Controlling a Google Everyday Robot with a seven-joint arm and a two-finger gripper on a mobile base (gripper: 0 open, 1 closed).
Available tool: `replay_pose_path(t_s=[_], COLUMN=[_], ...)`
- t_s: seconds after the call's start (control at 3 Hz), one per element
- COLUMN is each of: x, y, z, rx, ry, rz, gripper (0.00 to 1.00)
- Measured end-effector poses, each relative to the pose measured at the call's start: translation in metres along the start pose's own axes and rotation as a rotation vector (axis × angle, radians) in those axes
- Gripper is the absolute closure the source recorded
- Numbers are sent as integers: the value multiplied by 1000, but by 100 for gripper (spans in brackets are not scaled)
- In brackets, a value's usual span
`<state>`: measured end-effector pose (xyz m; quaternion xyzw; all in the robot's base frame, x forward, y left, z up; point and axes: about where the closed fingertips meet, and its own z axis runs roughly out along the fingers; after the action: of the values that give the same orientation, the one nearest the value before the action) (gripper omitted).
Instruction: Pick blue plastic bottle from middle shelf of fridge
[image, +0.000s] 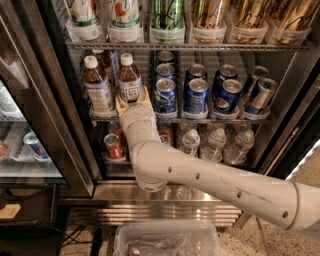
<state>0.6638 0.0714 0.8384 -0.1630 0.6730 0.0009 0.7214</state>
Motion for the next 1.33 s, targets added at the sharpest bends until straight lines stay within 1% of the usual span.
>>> replay_pose_path(t_s=[0.33, 0.67, 1.0, 1.33], x=[-10, -34, -33, -46], y=[0, -5, -5, -10], z=[-9, -16, -16, -23], rx=[-2, 1, 1, 6], ry=[-22, -73, -73, -107], rz=[27, 51, 51, 64], gripper=[100, 100, 100, 100])
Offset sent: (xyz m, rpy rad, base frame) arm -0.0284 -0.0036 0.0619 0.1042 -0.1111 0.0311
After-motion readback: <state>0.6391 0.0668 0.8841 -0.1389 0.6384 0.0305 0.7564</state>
